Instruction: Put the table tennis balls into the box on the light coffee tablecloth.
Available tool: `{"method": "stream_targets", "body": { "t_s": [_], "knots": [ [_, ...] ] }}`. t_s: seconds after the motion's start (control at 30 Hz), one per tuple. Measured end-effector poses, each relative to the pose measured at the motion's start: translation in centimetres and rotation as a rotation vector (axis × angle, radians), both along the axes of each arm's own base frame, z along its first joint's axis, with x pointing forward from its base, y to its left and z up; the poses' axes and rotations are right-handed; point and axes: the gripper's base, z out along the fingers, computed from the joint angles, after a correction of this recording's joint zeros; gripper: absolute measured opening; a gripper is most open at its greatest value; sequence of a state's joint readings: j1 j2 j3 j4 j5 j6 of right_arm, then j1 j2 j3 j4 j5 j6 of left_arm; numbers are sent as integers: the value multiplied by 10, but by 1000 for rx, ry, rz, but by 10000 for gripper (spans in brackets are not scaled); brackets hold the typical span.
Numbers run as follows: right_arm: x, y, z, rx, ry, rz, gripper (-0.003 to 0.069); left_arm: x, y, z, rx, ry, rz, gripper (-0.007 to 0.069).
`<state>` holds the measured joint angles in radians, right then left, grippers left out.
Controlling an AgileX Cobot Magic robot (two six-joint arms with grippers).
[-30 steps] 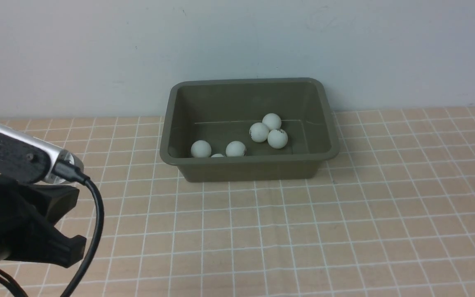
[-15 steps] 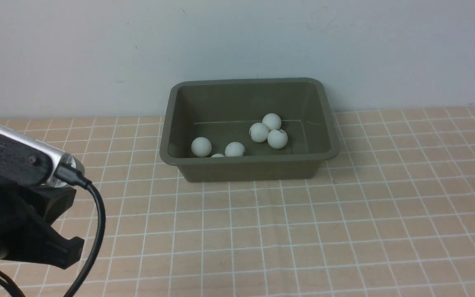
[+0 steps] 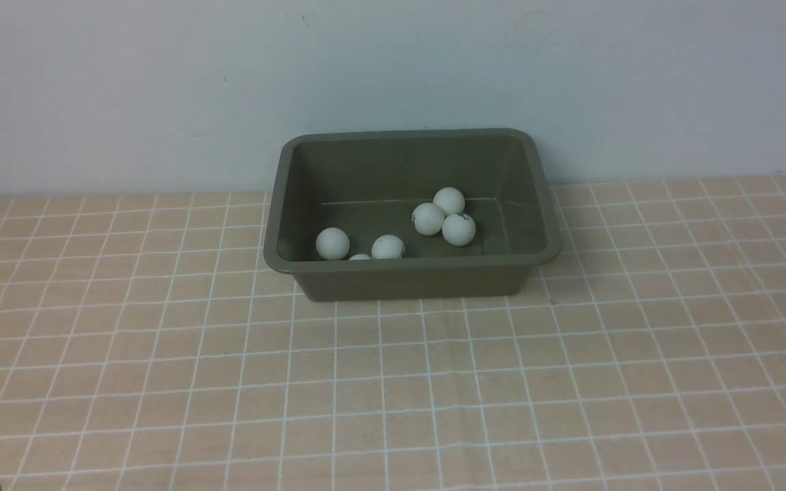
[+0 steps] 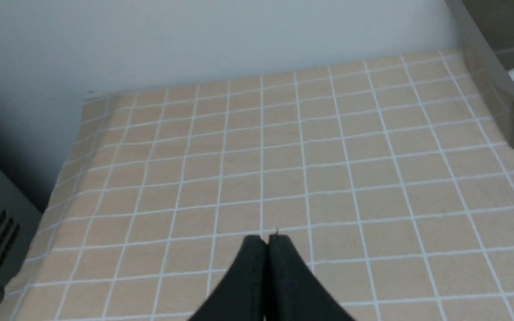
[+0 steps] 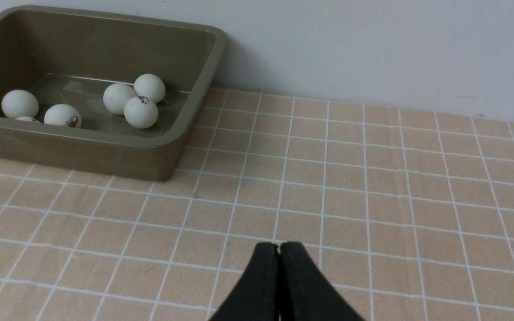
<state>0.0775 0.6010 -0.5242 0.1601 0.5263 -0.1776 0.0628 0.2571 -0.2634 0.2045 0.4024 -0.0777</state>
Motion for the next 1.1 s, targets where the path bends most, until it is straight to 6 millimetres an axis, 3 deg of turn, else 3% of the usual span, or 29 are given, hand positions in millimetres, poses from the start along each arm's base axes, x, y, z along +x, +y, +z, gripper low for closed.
{"method": "stream_targets", "body": {
  "t_s": [0.17, 0.57, 1.1],
  "knots": [
    [0, 0, 0, 0, 2, 0, -18, -20, -1, -28, -4, -117, 10, -69],
    [-1, 0, -2, -1, 18, 2, -18, -19, -1, -77, -81, -22, 31, -69],
    [-2, 0, -4, -3, 44, 6, -18, -19, -1, -80, -109, -16, 40, -69]
  ]
}}
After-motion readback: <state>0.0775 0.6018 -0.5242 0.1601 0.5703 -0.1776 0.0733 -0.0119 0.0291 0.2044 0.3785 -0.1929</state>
